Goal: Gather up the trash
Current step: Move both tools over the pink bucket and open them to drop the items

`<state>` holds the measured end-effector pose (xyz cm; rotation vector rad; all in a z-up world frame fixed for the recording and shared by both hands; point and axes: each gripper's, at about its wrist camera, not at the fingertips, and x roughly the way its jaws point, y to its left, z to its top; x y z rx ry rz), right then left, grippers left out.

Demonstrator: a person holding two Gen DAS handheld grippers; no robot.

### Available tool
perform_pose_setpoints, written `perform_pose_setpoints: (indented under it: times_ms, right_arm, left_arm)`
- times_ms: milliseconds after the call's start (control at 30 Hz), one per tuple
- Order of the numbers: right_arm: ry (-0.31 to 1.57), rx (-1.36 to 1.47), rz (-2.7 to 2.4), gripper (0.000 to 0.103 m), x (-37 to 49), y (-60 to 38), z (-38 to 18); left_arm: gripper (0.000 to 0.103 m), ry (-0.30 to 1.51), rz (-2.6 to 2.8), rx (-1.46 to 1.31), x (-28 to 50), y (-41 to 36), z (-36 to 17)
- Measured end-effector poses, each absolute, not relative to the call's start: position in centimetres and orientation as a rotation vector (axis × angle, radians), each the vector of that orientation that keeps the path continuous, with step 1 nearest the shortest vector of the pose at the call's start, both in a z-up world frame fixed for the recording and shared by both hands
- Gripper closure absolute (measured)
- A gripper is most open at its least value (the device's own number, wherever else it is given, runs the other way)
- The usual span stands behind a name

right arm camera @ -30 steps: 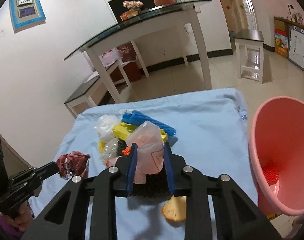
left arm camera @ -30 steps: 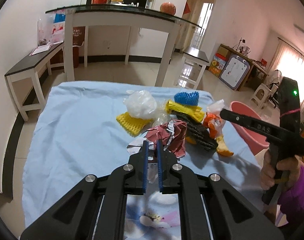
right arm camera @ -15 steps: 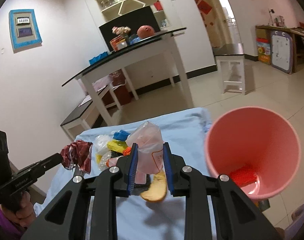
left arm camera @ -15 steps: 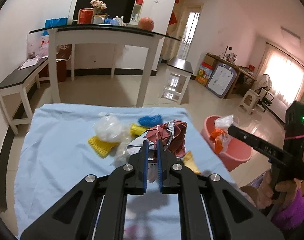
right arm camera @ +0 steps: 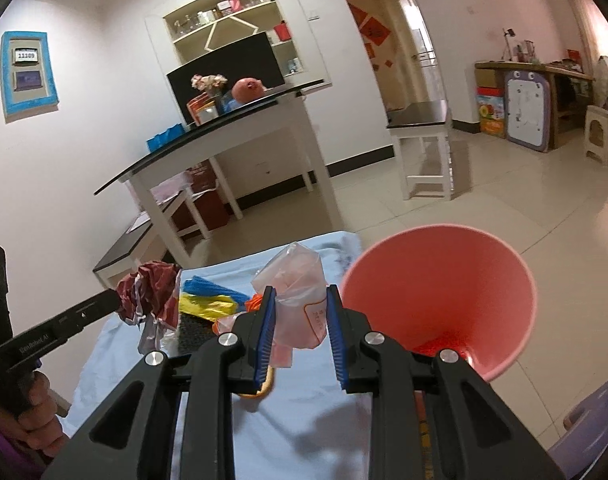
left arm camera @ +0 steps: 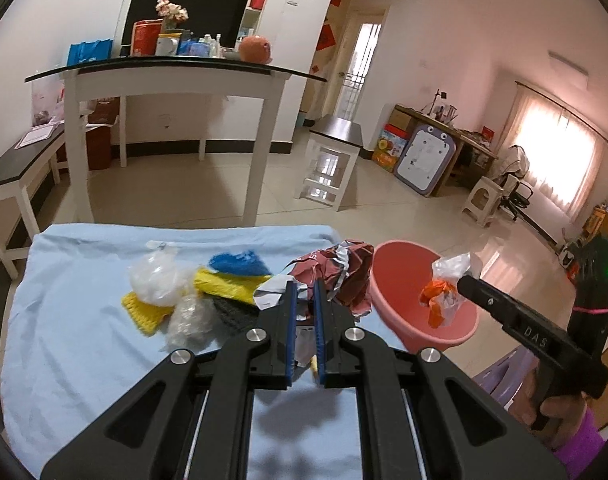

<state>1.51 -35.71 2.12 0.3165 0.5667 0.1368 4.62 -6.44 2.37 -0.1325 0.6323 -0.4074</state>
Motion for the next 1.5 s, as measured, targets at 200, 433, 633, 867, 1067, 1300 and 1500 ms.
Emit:
perform_pose_setpoints:
  times_ms: [200, 433, 633, 867, 1067, 1300, 1500]
  right_arm:
    - [0.566, 0.317, 0.077, 0.078, 1.3, -37.5, 2.0]
    - [0.573, 0.315, -0.009, 0.077, 1.6, -39.6, 1.4]
    - [0.583, 0.325, -0.065, 0.077, 2.0, -41.8, 0.5]
    - [0.607, 0.327, -0.114, 0.077, 3.0, -43.3, -0.8]
    - [0.636, 0.339, -0.150, 0.075, 4.2, -44.6, -2.5]
    - [0.667, 0.338, -0.178, 0.075, 5.5, -45.4, -4.2]
    - [0.700, 0.312, -0.192, 0.074, 6.4, -45.5, -5.5]
  left_arm:
    - [0.095, 0.622, -0.458, -0.113, 5.6, -9.4, 3.0]
    - [0.095, 0.628, -0.513, -0.105, 7.3, -13.0, 2.6]
    - [0.095, 0.651, -0.547, -0.095, 8.9, -16.3, 1.9]
    - [0.095, 0.691, -0.583, -0.075, 10.6, -19.9, 0.6]
    - [0.095, 0.706, -0.612, -0.038, 12.0, -22.6, -0.4]
    - [0.095, 0.754, -0.634, -0.007, 13.9, -25.3, -2.8]
    - [0.095, 0.799, -0.628, 0.016, 14.9, -27.0, -4.8]
